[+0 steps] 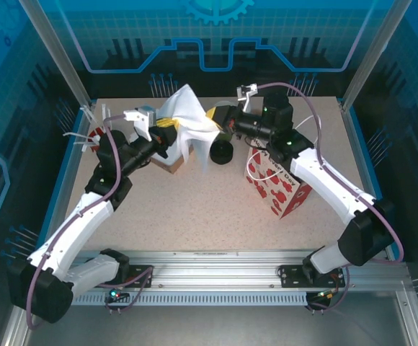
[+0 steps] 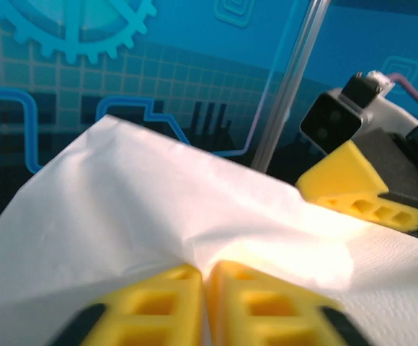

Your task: Pack the takeout coffee

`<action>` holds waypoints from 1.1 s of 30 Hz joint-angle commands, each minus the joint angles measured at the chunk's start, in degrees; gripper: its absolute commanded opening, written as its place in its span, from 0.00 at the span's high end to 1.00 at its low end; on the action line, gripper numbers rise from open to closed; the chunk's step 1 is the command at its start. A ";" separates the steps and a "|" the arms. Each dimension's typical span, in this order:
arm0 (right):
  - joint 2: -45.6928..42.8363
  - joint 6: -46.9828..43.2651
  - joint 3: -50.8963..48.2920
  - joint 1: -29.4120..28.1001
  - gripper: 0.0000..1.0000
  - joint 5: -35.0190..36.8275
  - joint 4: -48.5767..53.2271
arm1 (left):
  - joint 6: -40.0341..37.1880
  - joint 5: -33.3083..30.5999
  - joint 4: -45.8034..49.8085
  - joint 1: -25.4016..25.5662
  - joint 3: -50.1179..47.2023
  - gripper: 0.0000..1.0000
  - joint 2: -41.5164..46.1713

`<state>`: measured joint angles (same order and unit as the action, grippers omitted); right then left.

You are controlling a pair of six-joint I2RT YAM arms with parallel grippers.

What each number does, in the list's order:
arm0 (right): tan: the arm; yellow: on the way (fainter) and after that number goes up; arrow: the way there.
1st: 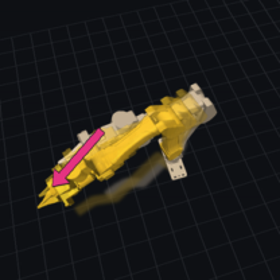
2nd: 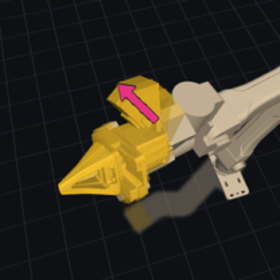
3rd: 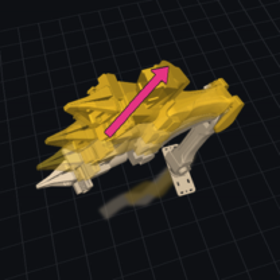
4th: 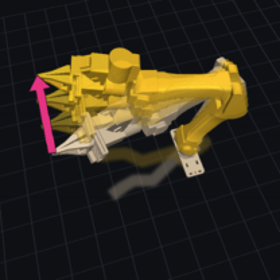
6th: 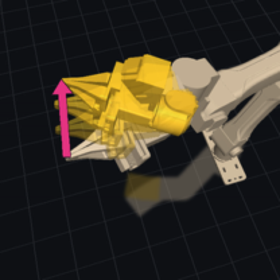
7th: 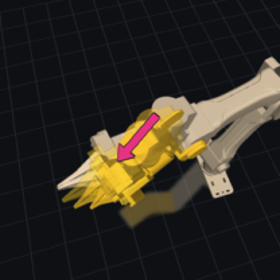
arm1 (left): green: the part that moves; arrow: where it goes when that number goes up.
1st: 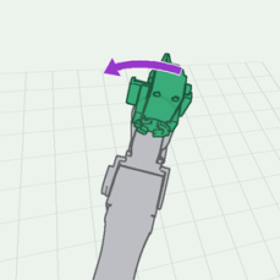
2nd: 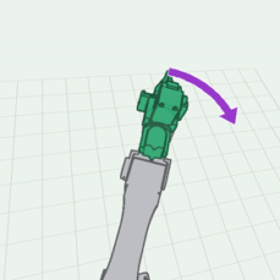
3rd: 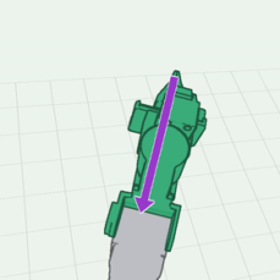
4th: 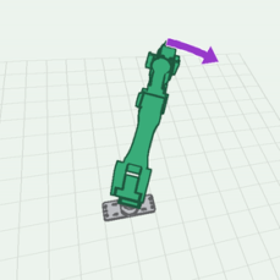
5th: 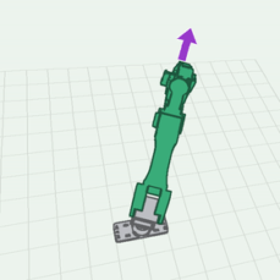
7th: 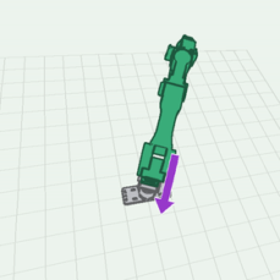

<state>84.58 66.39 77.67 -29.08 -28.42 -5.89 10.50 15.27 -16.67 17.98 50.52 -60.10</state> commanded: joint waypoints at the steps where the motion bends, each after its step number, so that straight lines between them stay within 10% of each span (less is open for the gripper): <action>1: -3.06 -11.17 4.55 1.02 1.00 2.77 9.11 | 0.83 5.06 0.75 0.36 -1.28 0.74 -0.26; 13: -8.98 -35.41 18.69 6.54 1.00 3.64 37.52 | 2.99 7.32 7.77 0.32 1.05 0.50 -2.63; 33: -6.61 -64.23 48.60 27.86 1.00 -2.18 77.46 | -0.06 6.66 17.67 8.42 10.95 0.45 -8.91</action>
<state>76.23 6.94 125.73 -3.33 -28.84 64.71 11.97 20.91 -0.64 25.69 59.02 -68.12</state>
